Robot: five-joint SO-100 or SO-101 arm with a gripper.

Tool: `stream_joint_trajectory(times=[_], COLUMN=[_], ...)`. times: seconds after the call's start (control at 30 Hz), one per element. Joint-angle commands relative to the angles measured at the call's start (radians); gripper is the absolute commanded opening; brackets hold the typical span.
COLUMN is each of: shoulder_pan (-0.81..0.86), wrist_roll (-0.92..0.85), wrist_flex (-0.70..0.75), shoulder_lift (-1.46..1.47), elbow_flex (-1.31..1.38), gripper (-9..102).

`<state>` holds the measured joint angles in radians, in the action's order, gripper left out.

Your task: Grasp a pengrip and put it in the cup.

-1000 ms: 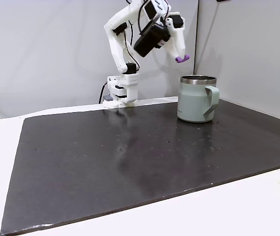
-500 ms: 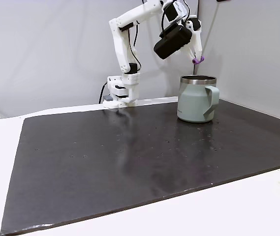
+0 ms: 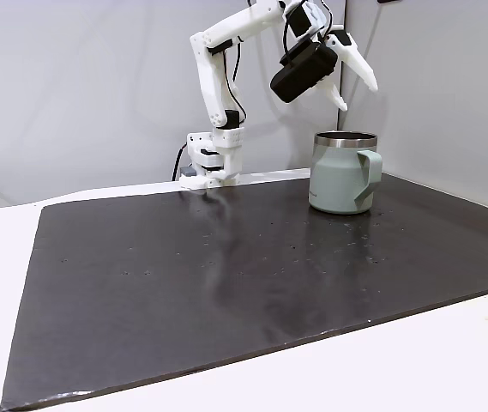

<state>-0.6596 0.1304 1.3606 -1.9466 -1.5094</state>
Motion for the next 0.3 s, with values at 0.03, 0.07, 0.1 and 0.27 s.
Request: stream_joint_trajectory(times=[0.03, 0.07, 0.1, 0.27], shoulder_pan=[0.012, 0.012, 0.012, 0.012], wrist_roll=[-0.012, -0.012, -0.014, -0.014], wrist_flex=[-0.025, -0.025, -0.023, -0.02], shoulder_lift=[-0.038, -0.038, -0.04, -0.044], elbow_flex=[0.006, 0.006, 0.006, 0.006], gripper=[29, 29, 29, 28])
